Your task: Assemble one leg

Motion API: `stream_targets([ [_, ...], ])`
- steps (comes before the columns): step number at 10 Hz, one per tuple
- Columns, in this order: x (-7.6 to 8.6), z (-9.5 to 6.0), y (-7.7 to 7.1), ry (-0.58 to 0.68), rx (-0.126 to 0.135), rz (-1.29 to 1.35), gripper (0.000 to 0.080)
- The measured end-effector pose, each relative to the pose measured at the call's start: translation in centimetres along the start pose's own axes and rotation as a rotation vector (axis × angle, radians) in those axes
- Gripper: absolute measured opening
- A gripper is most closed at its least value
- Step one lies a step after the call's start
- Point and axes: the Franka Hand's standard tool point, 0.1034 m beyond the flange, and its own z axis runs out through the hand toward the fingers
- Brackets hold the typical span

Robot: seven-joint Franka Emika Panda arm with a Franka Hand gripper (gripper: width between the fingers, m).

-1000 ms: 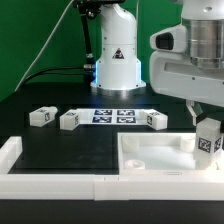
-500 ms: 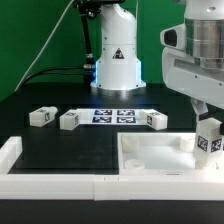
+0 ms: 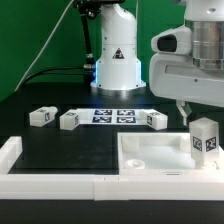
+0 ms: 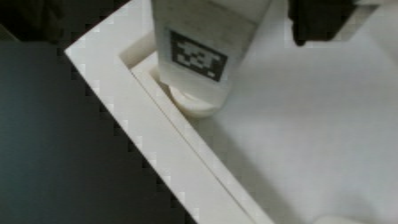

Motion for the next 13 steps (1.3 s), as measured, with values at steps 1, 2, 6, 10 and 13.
stream_targets([
  [1, -0.03, 0.09, 0.1, -0.001, -0.001, -0.109, 0.0648],
  [2, -0.03, 0.21, 0.29, -0.002, -0.002, -0.23, 0.0648],
  [6, -0.08, 0.5, 0.75, -0.01, -0.004, -0.686, 0.0649],
  [10, -0.11, 0.41, 0.57, -0.008, -0.016, -0.957, 0.0649],
  [13, -0.08, 0.43, 0.63, -0.008, -0.017, -0.954, 0.038],
])
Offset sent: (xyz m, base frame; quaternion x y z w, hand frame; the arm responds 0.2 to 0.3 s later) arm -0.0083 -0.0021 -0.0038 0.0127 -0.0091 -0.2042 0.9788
